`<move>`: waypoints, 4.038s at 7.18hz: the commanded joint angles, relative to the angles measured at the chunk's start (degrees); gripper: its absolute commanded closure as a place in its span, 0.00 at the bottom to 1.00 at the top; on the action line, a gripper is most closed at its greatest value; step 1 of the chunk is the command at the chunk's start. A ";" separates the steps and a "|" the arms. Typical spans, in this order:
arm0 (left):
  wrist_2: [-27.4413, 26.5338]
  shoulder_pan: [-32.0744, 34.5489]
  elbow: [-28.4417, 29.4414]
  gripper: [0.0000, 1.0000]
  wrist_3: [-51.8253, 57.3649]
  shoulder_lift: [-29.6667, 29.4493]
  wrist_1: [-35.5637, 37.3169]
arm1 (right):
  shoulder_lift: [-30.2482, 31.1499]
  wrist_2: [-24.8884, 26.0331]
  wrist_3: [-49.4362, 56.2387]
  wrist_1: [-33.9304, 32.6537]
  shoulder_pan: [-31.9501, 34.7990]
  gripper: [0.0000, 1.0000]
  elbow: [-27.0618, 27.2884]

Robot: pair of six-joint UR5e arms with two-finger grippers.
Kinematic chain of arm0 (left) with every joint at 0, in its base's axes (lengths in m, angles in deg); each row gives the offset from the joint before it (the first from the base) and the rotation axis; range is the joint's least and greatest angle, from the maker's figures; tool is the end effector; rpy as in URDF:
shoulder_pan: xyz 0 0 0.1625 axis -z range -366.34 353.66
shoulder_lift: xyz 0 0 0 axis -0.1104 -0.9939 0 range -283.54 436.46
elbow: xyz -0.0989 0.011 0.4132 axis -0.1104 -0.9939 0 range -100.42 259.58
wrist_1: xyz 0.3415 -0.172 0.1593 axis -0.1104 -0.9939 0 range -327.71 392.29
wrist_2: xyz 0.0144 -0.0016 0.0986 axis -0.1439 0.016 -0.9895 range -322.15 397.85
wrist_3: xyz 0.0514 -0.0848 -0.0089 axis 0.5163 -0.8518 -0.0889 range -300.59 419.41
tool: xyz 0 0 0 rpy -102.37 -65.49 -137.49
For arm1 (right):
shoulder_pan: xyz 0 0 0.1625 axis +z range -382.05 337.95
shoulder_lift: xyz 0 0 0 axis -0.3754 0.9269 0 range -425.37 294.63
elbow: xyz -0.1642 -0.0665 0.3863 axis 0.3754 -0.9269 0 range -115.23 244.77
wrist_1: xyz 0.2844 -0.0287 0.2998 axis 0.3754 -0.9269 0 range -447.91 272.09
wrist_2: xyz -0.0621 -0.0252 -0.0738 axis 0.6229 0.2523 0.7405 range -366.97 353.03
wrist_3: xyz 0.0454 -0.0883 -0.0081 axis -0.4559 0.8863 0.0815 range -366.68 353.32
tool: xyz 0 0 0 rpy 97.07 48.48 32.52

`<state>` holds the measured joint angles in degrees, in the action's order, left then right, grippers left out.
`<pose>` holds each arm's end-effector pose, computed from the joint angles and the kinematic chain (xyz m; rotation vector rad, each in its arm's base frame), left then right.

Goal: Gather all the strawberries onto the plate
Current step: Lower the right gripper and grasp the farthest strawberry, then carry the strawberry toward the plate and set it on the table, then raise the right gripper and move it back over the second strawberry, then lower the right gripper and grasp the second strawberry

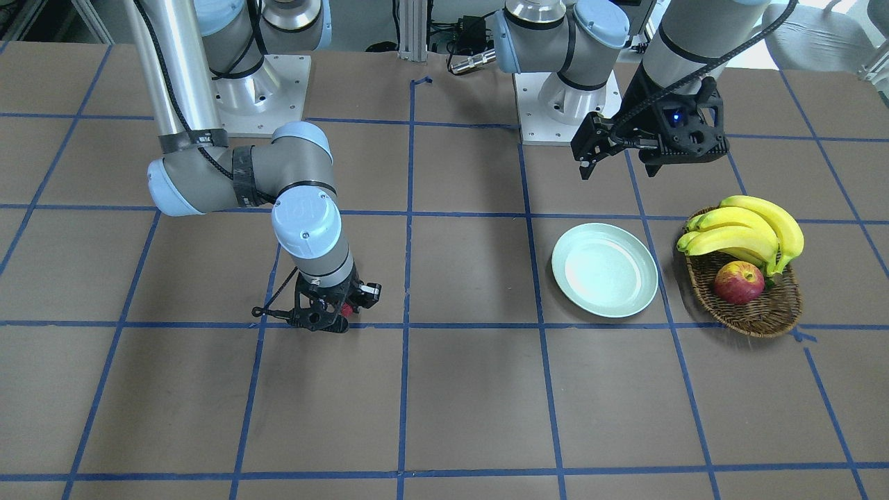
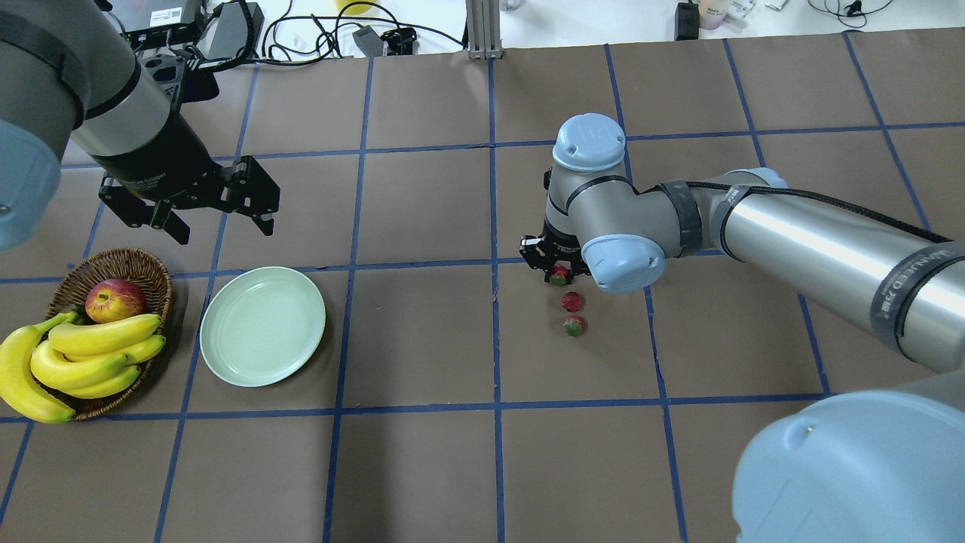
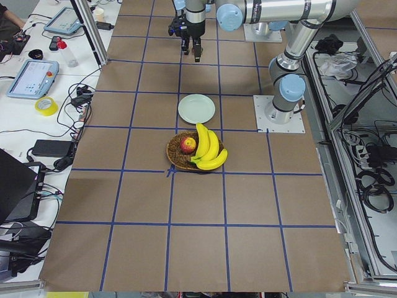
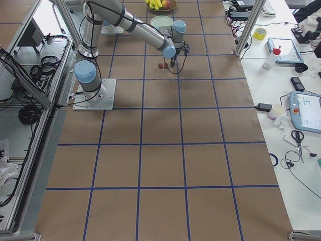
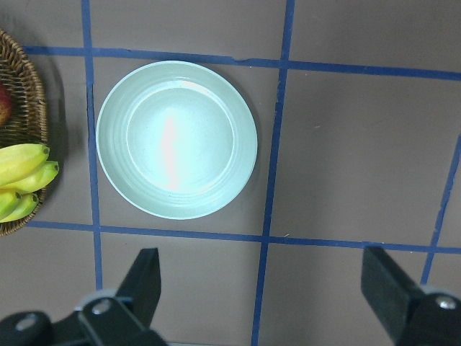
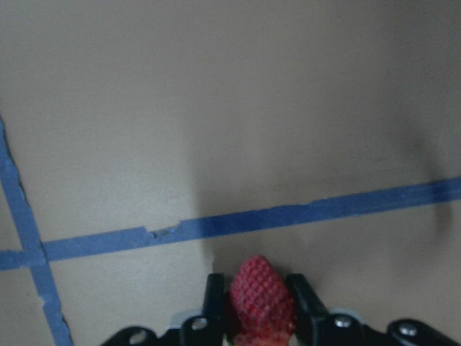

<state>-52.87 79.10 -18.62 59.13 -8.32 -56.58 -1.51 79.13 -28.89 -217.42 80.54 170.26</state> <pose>-0.0958 -0.4584 0.4626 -0.1317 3.1270 0.0511 0.2625 -0.5319 0.1805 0.2607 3.0755 0.0859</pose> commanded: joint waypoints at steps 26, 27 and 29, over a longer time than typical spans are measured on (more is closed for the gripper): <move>0.11 -0.71 -0.94 0.00 0.01 -0.74 2.47 | 2.06 3.46 1.29 5.23 0.43 0.57 2.71; 0.20 -0.97 -0.86 0.00 0.10 -0.92 2.56 | 2.06 3.46 1.29 5.23 0.43 0.72 2.62; 0.02 -0.88 -0.94 0.00 0.10 -0.92 2.56 | 2.23 3.55 1.20 5.49 0.34 0.75 1.66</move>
<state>-52.68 78.23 -19.51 59.22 -9.29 -54.00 0.63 82.61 -27.58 -212.09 80.93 172.63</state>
